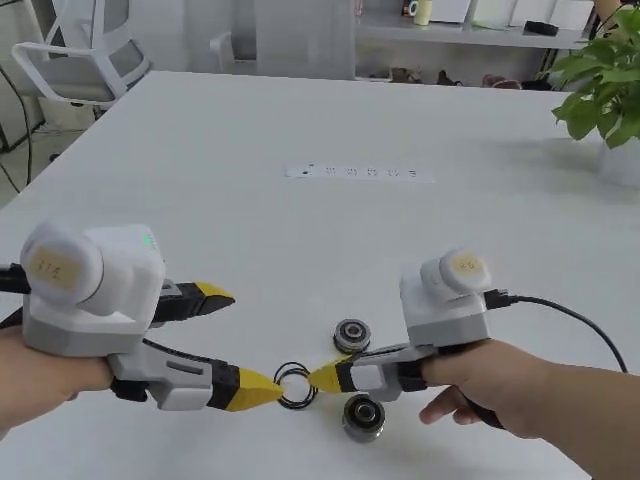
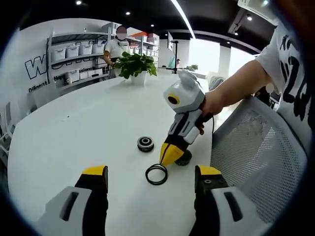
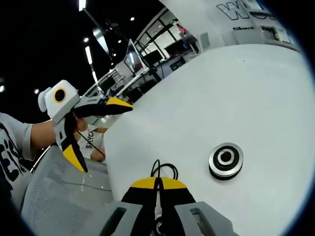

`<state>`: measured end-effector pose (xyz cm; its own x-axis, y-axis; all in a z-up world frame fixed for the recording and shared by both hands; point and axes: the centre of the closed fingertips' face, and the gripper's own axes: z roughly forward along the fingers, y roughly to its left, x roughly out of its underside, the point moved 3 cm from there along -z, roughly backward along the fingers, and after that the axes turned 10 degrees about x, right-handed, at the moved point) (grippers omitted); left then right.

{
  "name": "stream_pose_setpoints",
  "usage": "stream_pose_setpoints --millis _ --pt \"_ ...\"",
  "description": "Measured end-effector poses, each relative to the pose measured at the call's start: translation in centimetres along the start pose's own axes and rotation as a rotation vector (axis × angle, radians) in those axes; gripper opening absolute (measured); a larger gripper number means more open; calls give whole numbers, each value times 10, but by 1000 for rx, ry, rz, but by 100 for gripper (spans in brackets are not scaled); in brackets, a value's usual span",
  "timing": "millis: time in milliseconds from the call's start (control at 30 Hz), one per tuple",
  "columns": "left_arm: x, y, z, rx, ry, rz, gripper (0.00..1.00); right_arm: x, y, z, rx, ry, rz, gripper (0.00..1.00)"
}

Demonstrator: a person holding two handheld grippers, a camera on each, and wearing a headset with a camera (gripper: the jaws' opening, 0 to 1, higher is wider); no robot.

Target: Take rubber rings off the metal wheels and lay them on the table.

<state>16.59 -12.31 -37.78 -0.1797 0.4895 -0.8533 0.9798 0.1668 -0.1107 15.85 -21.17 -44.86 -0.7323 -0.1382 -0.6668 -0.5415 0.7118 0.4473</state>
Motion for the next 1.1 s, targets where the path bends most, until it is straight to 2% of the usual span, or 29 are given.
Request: stream_pose_setpoints --millis 267,500,800,1100 --pt "1 0 0 -1 5 -3 69 3 -3 1 32 17 -39 0" --pt "1 0 1 3 5 -4 69 2 -7 3 52 8 -72 0" --pt "3 0 1 6 15 -7 69 3 -9 2 62 18 -89 8" --pt "3 2 5 12 25 -9 68 0 -13 -4 71 -1 -92 11"
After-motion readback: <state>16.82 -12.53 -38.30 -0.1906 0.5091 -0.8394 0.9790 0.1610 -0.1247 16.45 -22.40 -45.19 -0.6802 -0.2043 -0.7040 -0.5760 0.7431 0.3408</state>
